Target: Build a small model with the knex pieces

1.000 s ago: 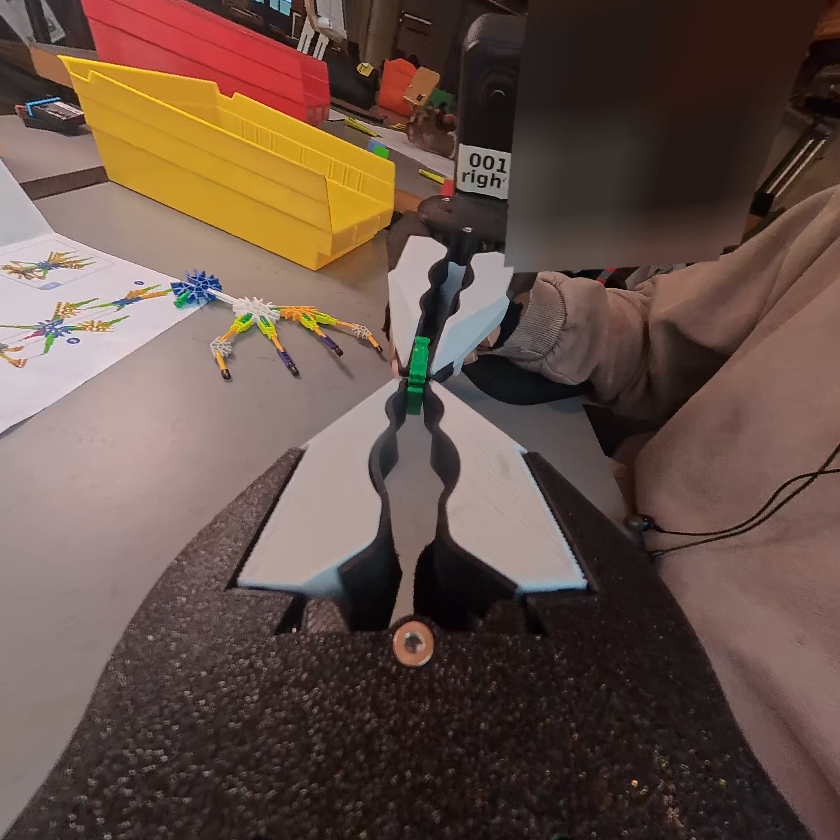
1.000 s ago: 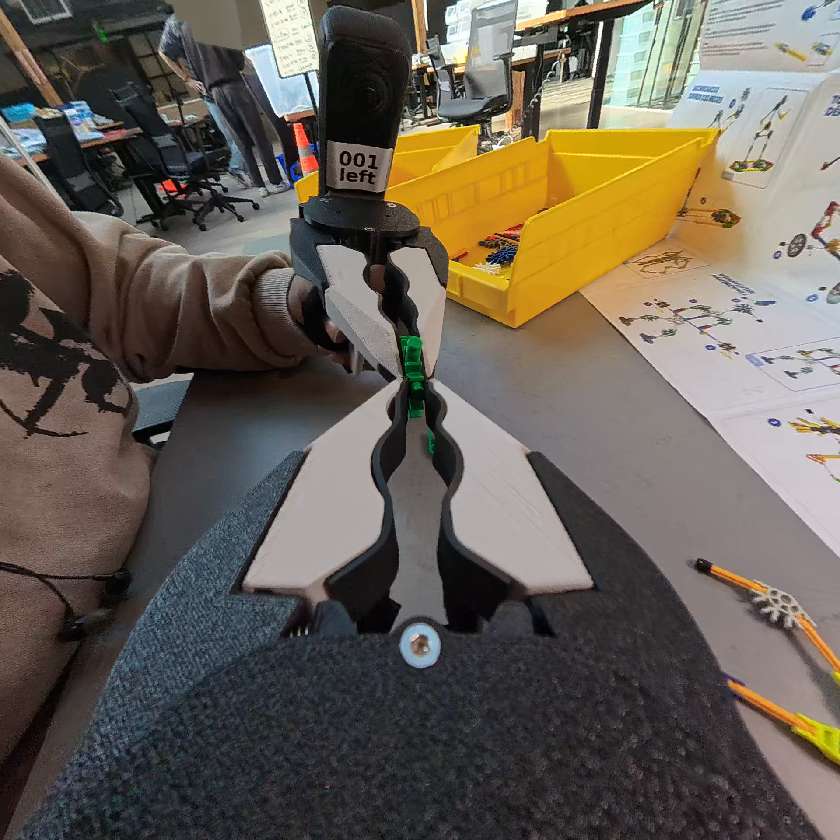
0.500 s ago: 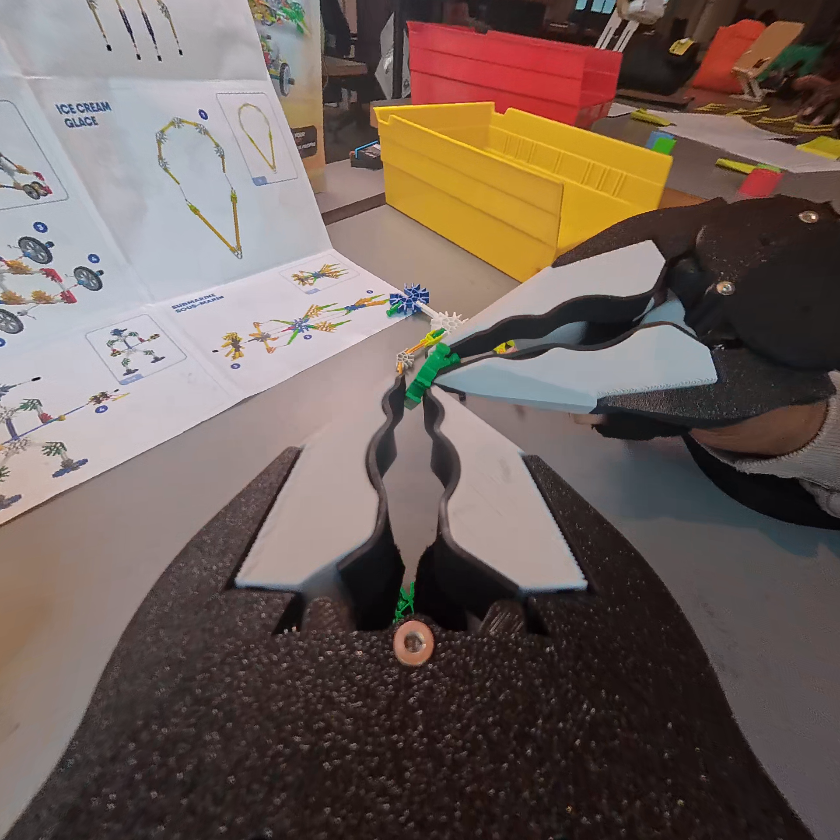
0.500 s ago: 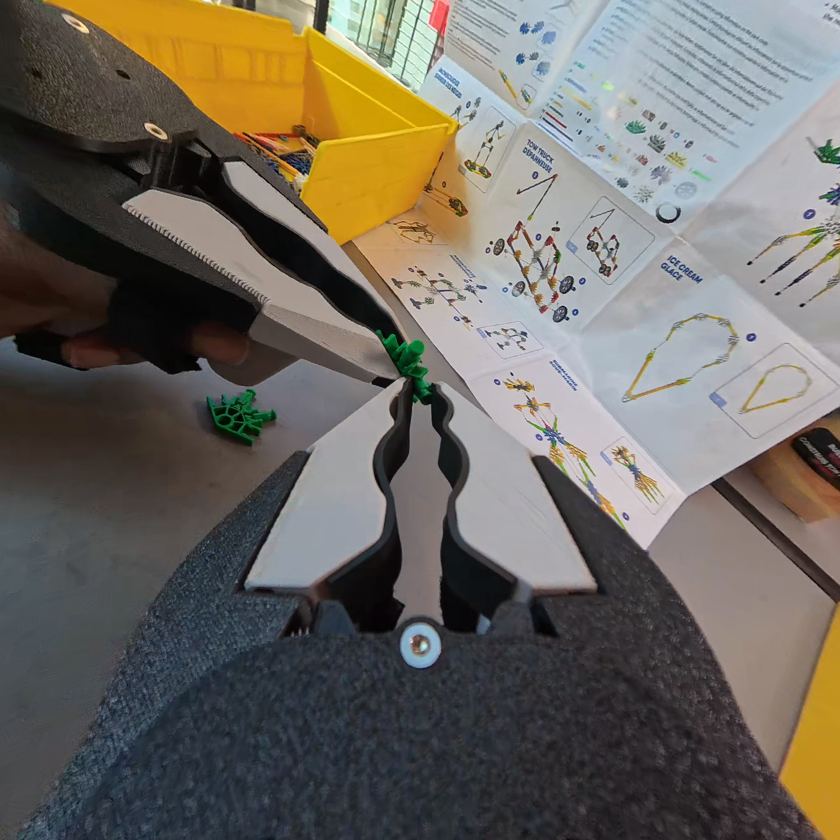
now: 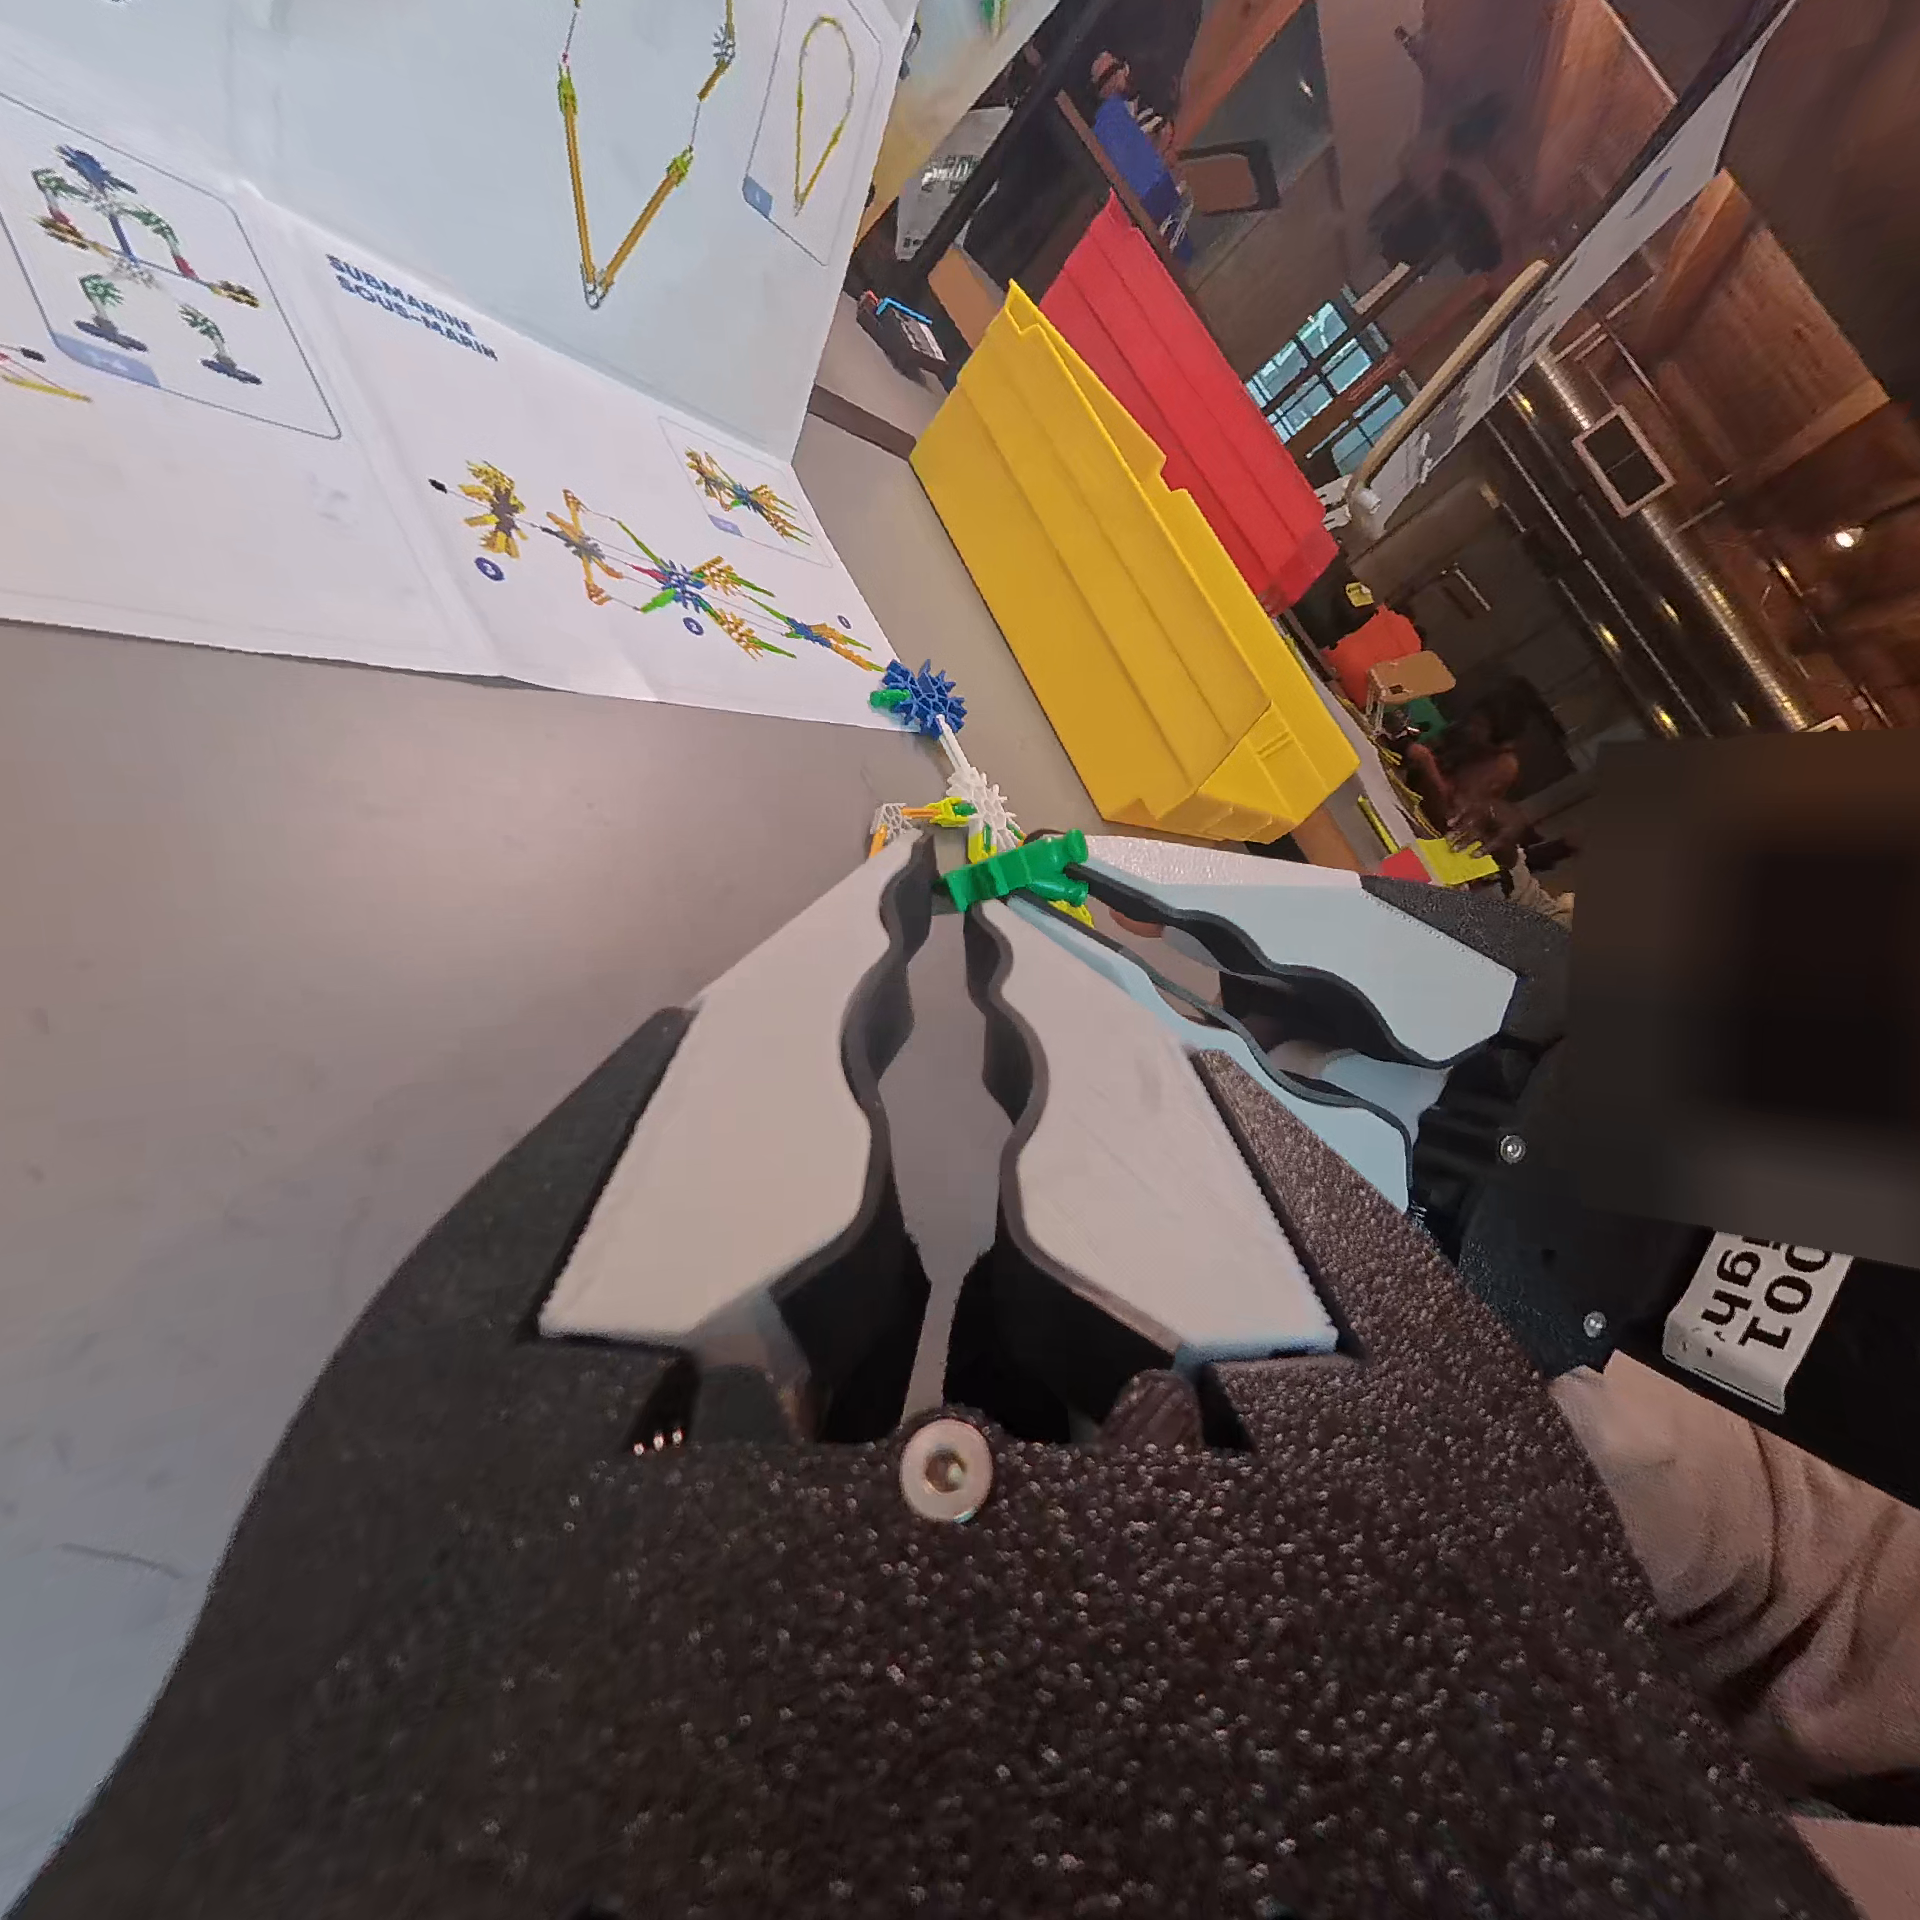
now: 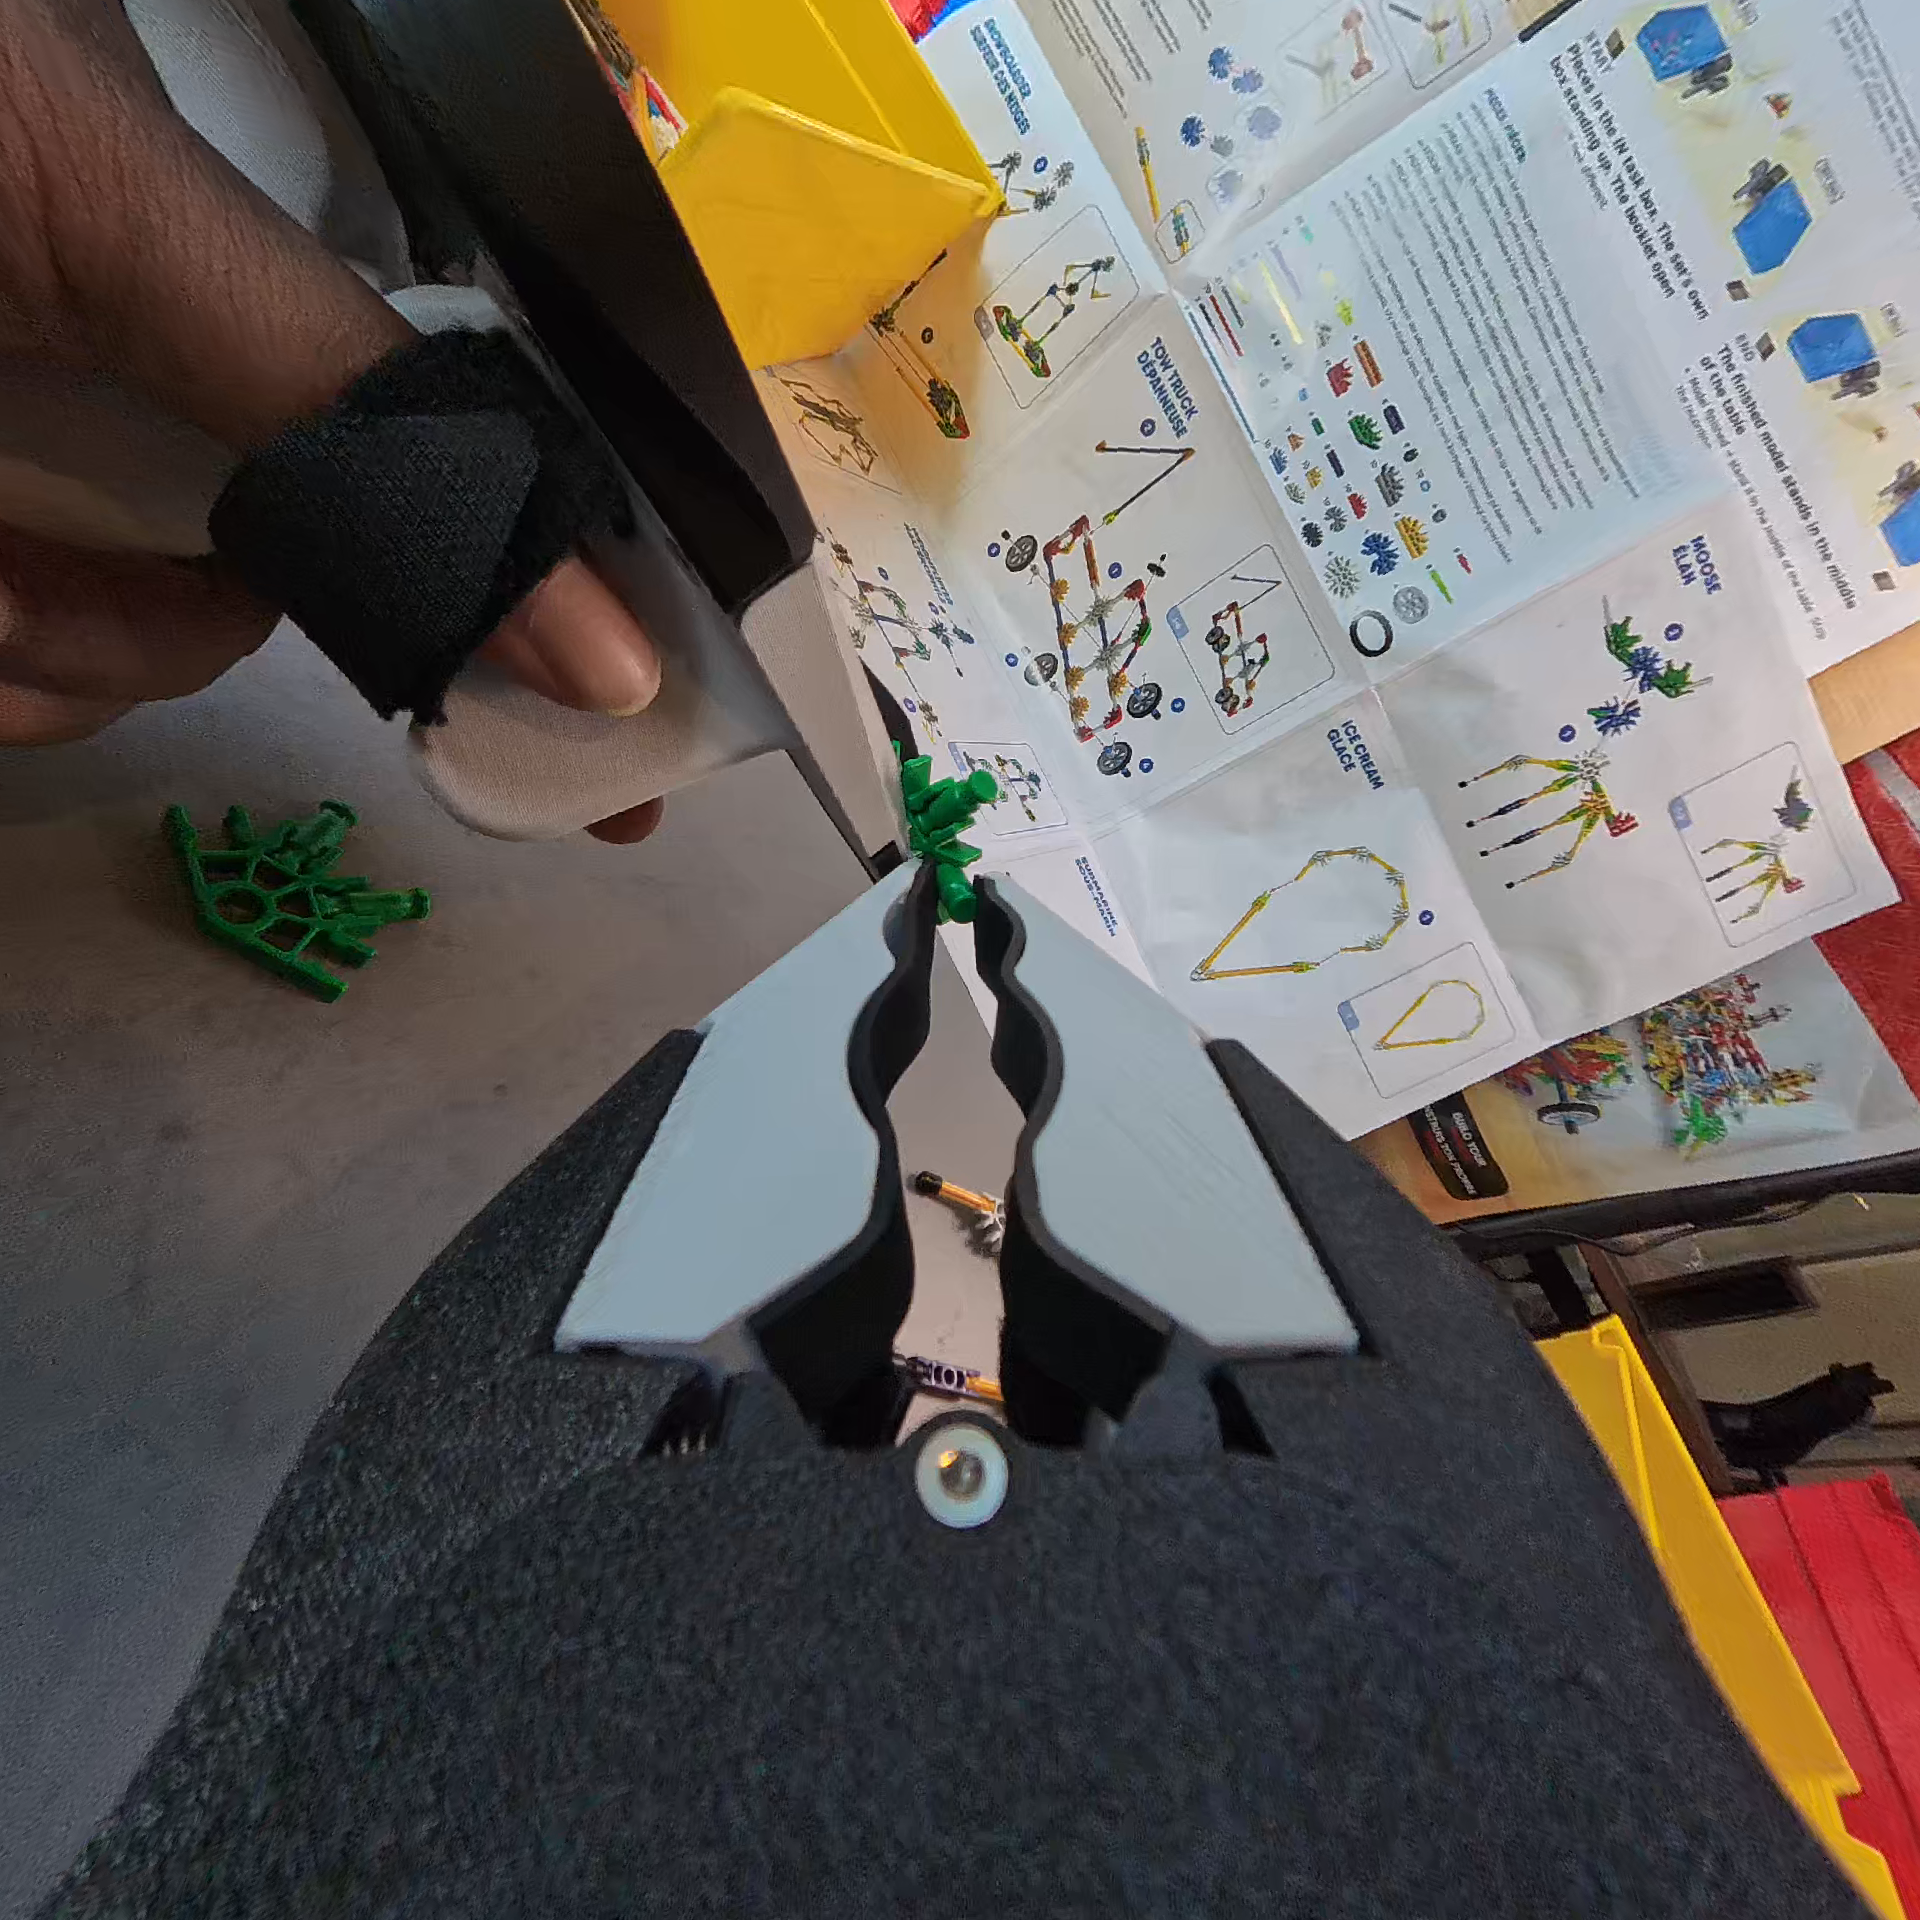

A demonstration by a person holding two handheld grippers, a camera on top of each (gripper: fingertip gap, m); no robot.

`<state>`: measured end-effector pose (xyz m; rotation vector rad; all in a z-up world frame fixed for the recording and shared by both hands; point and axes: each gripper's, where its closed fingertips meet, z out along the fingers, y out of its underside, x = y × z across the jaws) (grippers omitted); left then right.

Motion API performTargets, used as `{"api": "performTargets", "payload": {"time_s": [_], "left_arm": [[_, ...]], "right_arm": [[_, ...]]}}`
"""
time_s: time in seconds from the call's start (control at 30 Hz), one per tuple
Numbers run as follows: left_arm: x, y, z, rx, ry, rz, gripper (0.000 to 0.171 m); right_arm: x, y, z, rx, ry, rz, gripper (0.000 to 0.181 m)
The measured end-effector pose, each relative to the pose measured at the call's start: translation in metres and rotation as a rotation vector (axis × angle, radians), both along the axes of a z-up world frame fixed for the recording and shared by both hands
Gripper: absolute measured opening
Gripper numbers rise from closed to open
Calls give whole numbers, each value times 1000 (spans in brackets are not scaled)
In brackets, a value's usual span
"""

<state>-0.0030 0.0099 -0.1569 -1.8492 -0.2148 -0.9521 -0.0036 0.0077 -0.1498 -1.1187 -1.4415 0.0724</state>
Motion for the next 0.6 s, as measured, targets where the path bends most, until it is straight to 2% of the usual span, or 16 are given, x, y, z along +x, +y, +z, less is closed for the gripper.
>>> {"api": "performTargets", "payload": {"time_s": [0.07,0.13,0.2,0.27,0.33,0.37,0.5,0.6], "left_arm": [[-1,0,0,27,68,12,6],[-1,0,2,82,226,21,3],[2,-2,3,150,436,-11,3],[14,-12,4,214,550,-157,4],[34,-34,17,315,508,-364,6],[41,-44,25,359,474,-438,7],[50,-64,35,447,419,-565,9],[54,-74,40,463,341,-601,6]], "right_arm": [[0,1,0,-29,11,3,4],[1,1,2,-144,69,22,4],[4,1,1,-375,136,98,4],[14,-10,4,-647,206,286,5],[31,-34,23,-897,277,537,4],[36,-44,28,-976,284,611,5],[43,-63,34,-1134,266,728,5],[46,-72,39,-1219,284,796,5]]}}
